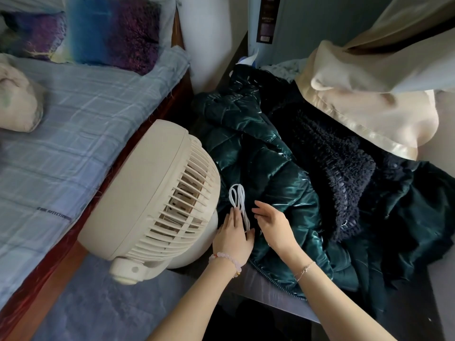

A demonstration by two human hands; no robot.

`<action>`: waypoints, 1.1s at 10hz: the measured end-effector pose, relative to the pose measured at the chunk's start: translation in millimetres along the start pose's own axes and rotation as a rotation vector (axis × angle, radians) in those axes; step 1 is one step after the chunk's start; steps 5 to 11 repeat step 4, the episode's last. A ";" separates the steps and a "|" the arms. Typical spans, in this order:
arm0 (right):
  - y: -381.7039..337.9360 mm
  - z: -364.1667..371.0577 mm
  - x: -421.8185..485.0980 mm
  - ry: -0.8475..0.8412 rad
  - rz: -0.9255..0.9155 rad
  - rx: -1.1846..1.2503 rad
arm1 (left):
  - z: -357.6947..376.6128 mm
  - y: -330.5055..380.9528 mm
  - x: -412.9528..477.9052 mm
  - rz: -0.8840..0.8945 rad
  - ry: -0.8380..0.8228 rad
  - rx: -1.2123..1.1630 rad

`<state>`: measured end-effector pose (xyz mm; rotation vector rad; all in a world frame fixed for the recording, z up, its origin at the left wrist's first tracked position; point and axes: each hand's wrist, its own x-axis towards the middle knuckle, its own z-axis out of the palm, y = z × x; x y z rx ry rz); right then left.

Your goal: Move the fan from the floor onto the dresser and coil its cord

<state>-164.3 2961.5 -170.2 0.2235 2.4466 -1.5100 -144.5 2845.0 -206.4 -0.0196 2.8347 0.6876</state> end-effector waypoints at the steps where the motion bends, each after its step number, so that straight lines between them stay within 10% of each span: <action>1: -0.8 -4.3 -6.5 0.002 -0.021 -0.007 | -1.1 -2.0 -6.8 0.038 0.032 0.085; 11: -0.1 -9.2 -8.4 0.001 -0.032 0.029 | -17.9 -5.0 -21.0 0.181 0.136 0.283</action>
